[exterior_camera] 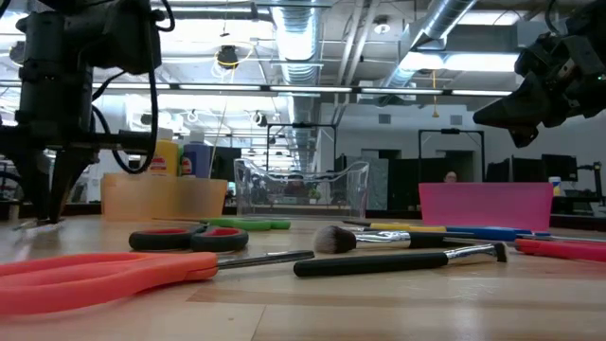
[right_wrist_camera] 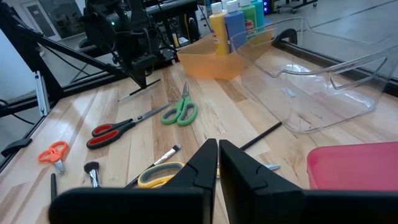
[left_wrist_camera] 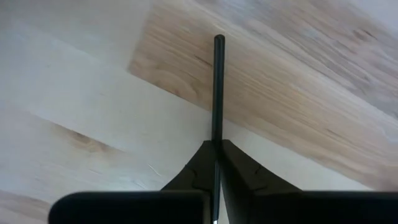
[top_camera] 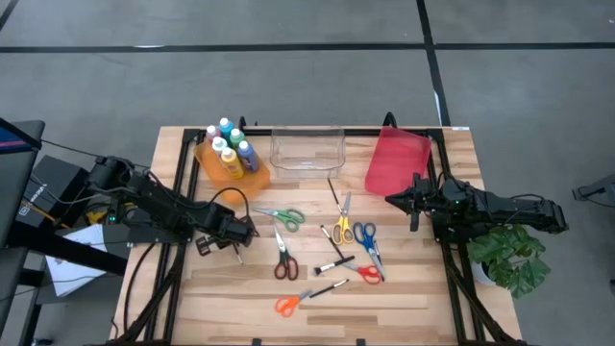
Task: Pick & Place Paint Supplies
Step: Put the black paint brush into the transparent bin
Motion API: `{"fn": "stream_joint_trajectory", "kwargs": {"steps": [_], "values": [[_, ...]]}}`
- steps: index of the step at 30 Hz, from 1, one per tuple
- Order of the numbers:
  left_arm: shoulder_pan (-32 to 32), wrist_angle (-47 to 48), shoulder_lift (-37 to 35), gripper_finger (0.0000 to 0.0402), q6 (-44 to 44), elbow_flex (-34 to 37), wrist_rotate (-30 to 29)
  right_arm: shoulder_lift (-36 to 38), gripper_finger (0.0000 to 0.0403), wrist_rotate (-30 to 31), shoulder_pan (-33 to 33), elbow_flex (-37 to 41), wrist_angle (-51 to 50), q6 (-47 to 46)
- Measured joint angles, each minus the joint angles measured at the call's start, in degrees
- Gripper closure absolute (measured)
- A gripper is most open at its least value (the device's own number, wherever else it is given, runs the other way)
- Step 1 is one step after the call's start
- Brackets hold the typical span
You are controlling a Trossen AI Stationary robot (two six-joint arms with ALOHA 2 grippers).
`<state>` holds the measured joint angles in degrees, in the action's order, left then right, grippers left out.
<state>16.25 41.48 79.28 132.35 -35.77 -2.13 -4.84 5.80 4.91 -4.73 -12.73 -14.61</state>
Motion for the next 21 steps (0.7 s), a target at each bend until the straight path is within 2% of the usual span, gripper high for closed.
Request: {"fn": "stream_joint_trajectory", "kwargs": {"steps": [7,11,21], "values": [[-0.02,-0.64,-0.52,0.0398,-3.63,-3.84,-2.42,0.0,0.0388,0.02,0.02,-0.02,0.02,-0.01],[-0.02,-5.03,-2.89,0.0399,-7.78,-6.37,-6.72,0.0,0.0388,0.0,0.0,-0.01,0.01,0.0],[-1.31,-30.56,-13.16,0.0398,-21.79,-7.43,-19.59,-0.02,0.0388,0.02,0.02,-0.02,0.0,0.0]]}}
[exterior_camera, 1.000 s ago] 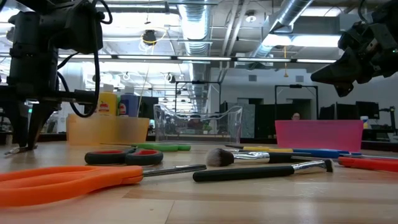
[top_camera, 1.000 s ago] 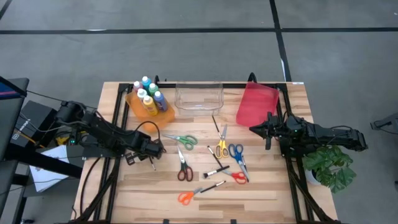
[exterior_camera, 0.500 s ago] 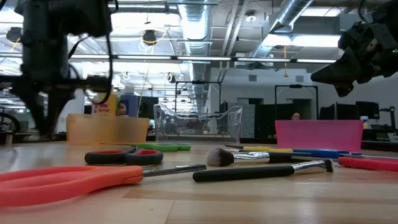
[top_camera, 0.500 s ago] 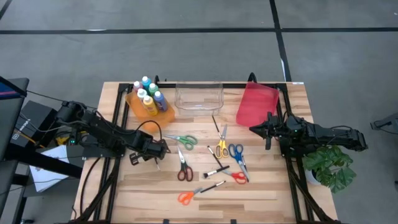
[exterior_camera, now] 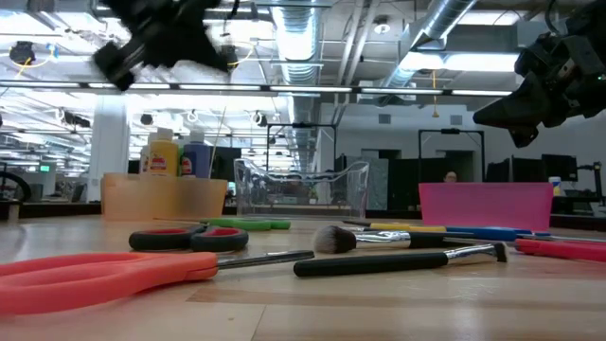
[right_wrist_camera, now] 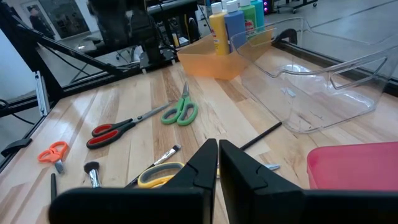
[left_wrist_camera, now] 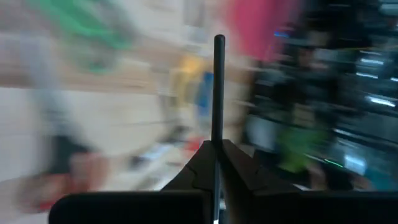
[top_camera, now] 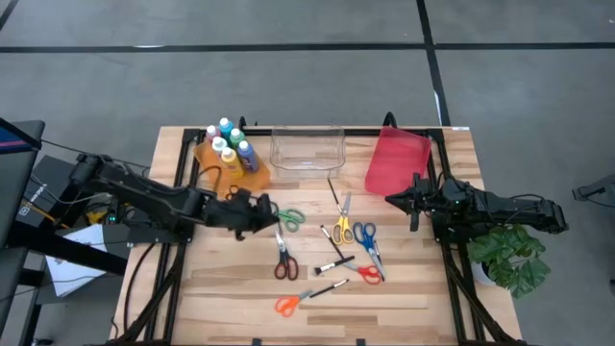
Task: Pick & Place Paint Supplies
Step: Put the black paint brush into the transparent bin
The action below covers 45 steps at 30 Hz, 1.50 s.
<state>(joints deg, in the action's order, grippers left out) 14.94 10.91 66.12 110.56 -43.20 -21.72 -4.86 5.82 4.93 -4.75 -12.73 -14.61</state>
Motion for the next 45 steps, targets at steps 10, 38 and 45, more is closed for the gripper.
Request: {"fn": "stream_joint_trajectory", "kwargs": {"steps": [10,38,45], "values": [[-1.79,-35.42,-3.51,0.0397,-15.52,0.0,0.3,0.01,0.0388,-0.01,0.0,0.01,0.0,0.0],[-24.9,-26.19,-2.26,0.04,-41.59,-8.95,16.17,0.0,0.0388,-0.01,0.0,0.0,0.02,0.0],[-38.51,-0.16,6.41,0.0401,-67.82,-24.33,28.63,0.02,0.0388,0.0,0.0,0.02,0.0,0.0]]}}
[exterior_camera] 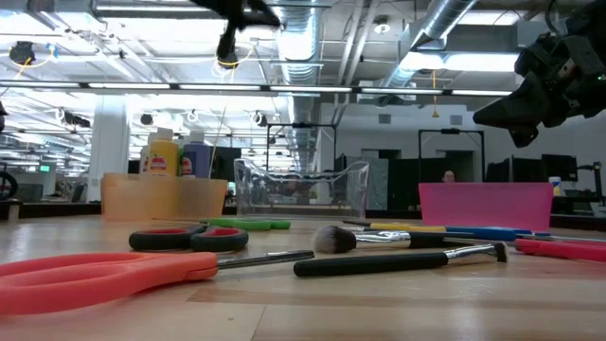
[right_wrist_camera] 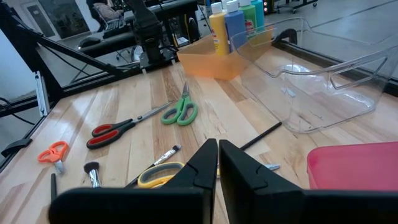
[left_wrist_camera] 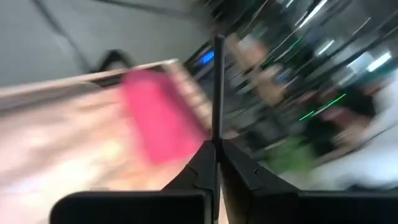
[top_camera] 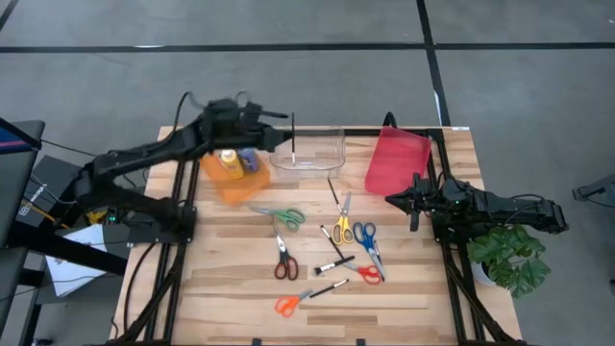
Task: Pick & Place Paint Supplies
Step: Put the black paint brush into the transparent bin
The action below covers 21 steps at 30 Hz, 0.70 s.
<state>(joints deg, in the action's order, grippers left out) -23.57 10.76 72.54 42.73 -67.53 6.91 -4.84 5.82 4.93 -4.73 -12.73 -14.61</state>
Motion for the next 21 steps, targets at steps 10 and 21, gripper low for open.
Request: {"fn": "stream_joint_trajectory", "kwargs": {"steps": [10,21], "values": [[-6.21,8.82,18.35,0.0398,-37.55,-10.96,-1.09,-0.02,0.0388,0.0,-0.02,-0.02,0.0,0.0],[-6.46,17.41,26.97,0.04,-49.9,-11.34,-7.75,0.0,0.0388,0.0,0.0,0.0,0.02,0.0]]}}
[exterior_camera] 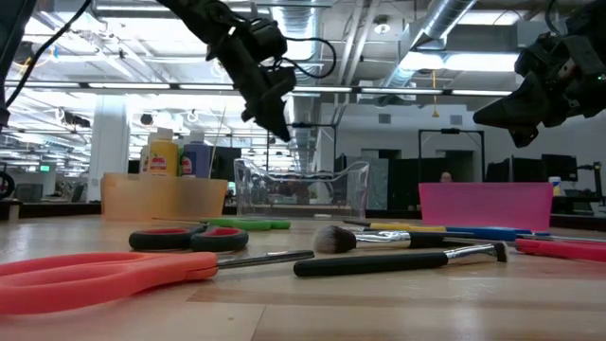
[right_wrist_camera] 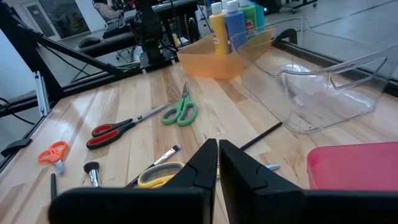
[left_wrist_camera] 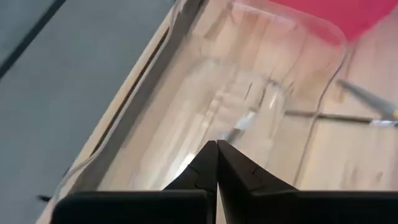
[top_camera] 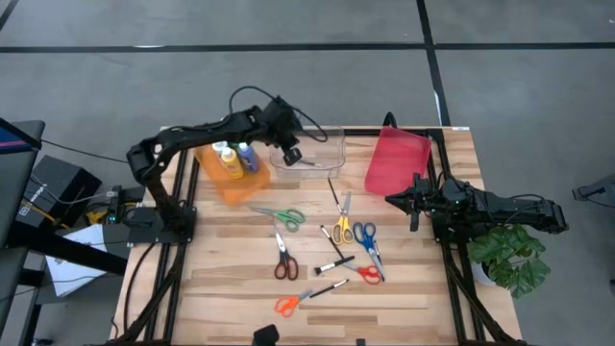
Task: Pick & Place Paint Supplies
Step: Put the black paint brush into the transparent bin
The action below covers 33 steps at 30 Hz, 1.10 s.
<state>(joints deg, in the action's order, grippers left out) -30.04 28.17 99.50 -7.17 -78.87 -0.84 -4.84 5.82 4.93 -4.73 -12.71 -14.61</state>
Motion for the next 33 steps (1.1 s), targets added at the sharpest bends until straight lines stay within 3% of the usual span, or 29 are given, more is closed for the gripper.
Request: {"fn": "stream_joint_trajectory", "kwargs": {"steps": [7,12,22,28,33], "values": [[0.89,-1.04,-4.62,0.0401,-1.53,-0.04,-1.78,-0.02,0.0388,0.0,-0.01,0.0,-0.02,0.0],[5.02,5.96,-11.25,0.0401,-1.06,-0.04,-1.11,0.0,0.0388,0.02,0.0,0.0,-0.02,0.0],[17.84,24.88,-14.71,0.0401,12.71,0.11,-1.18,-0.02,0.0388,0.02,-0.01,0.0,0.0,0.0],[24.45,25.14,-13.74,0.0386,20.21,2.85,-2.87,-0.02,0.0388,0.02,-0.02,0.0,0.0,0.0],[27.99,25.84,-13.85,0.0343,30.02,4.47,-2.75,-0.02,0.0388,0.02,-0.02,0.0,-0.01,0.0]]}}
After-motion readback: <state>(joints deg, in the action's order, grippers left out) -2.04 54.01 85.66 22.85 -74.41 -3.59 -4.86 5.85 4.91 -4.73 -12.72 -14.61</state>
